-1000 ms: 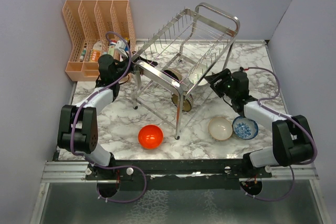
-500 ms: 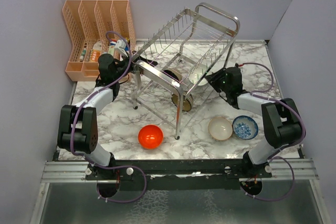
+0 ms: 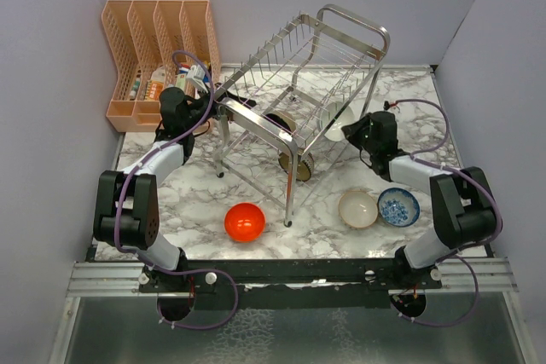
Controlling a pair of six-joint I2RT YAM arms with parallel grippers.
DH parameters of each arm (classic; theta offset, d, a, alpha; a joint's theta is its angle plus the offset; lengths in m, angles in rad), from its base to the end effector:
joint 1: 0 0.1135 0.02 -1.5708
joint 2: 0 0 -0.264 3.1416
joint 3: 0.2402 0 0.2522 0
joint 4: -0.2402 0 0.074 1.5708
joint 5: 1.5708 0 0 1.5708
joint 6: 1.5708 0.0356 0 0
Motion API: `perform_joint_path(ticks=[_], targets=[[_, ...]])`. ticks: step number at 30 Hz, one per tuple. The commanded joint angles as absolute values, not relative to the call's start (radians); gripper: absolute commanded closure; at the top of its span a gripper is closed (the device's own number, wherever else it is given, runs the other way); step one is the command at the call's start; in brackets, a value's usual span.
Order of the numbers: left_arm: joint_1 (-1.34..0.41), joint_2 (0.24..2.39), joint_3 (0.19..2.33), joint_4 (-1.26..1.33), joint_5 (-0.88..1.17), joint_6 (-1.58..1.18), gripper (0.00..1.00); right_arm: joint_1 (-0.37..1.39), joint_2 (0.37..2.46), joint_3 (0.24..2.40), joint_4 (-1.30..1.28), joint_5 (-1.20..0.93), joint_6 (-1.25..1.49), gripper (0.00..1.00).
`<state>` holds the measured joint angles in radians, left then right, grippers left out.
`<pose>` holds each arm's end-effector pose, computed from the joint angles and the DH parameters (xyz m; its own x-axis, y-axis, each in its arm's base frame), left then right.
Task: Load the bowls into the dish rack
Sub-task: Adjust the bowl in the dish rack.
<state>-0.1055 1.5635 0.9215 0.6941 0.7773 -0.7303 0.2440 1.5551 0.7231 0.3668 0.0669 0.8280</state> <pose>0.3449 -0.0616 0.2840 -0.4761 -0.4277 -0.7683 0.6094 0.4695 -0.6390 0.3141 0.0757 0.1876 -0.4293 0.6505 -0.6266 0.1968 0.7444 0.6380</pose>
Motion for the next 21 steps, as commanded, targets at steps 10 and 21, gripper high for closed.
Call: perform_joint_path(ticks=[10,21], targets=[[-0.099,1.551,0.922,0.708,0.781,-0.715,0.01,0.436,1.437,0.657,0.835,0.385,0.134,0.99],[-0.101,1.565,0.929,0.697,0.772,-0.708,0.01,0.475,1.597,0.612,1.328,0.544,-0.394,0.99]])
